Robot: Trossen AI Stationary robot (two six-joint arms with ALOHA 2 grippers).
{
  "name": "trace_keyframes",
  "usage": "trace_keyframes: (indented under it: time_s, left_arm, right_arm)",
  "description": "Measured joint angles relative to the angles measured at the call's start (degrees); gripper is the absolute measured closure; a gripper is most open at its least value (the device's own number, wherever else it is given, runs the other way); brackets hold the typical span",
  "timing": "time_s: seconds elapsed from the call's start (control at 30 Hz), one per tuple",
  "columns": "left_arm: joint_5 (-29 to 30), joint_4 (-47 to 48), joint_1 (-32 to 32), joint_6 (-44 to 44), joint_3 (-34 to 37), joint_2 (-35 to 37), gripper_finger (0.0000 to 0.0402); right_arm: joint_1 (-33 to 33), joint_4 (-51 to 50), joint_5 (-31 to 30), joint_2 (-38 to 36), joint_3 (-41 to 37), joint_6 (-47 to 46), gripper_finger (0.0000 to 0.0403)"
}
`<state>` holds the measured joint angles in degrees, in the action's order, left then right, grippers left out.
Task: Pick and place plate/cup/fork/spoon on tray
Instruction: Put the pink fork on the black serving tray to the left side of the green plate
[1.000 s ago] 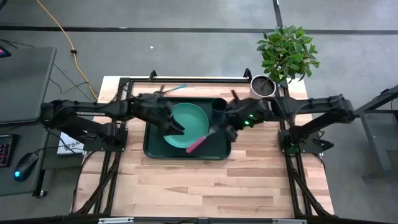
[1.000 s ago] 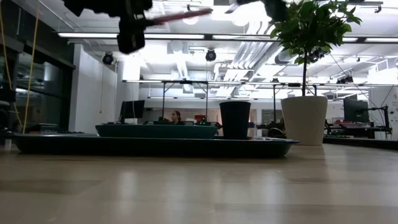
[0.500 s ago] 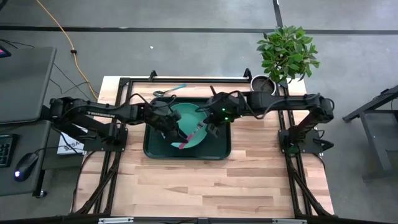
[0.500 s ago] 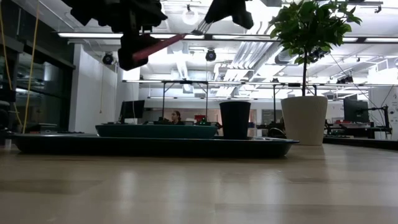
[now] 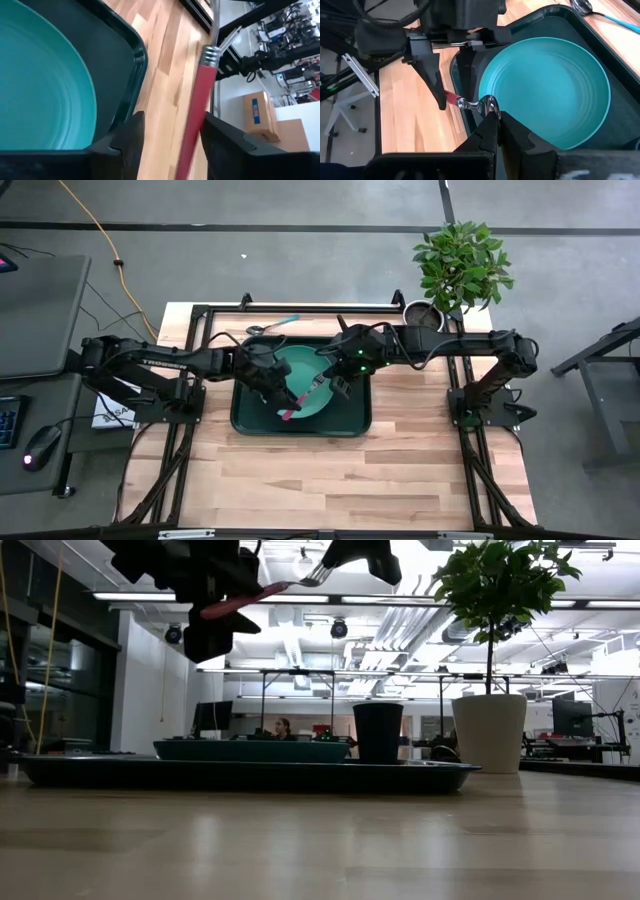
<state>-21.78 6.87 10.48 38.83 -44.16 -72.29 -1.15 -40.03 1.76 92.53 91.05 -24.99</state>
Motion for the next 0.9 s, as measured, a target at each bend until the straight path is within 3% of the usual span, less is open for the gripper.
trace_keyframes:
  time_s: [0.1,0.3,0.6,0.9]
  left_arm:
    - [0.00,0.01,-0.04,-0.55,-0.02,0.02,0.0264]
    - [-0.35,1.72,0.21,-3.77,-0.07,0.09,0.0384]
    - [-1.09,5.02,2.62,-5.07,-0.09,1.46,0.0396]
    - [2.05,21.32,10.85,-7.57,0.82,12.58,0.0400]
  right_arm:
    - [0.00,-0.02,-0.01,0.00,0.00,0.00,0.0403]
    - [-0.06,-0.08,-0.37,0.07,-0.06,0.02,0.0403]
    - [-1.50,-3.82,-0.40,-0.53,-0.07,-2.99,0.0387]
    - [-3.74,-12.78,-8.36,-6.66,-0.04,-3.06,0.0265]
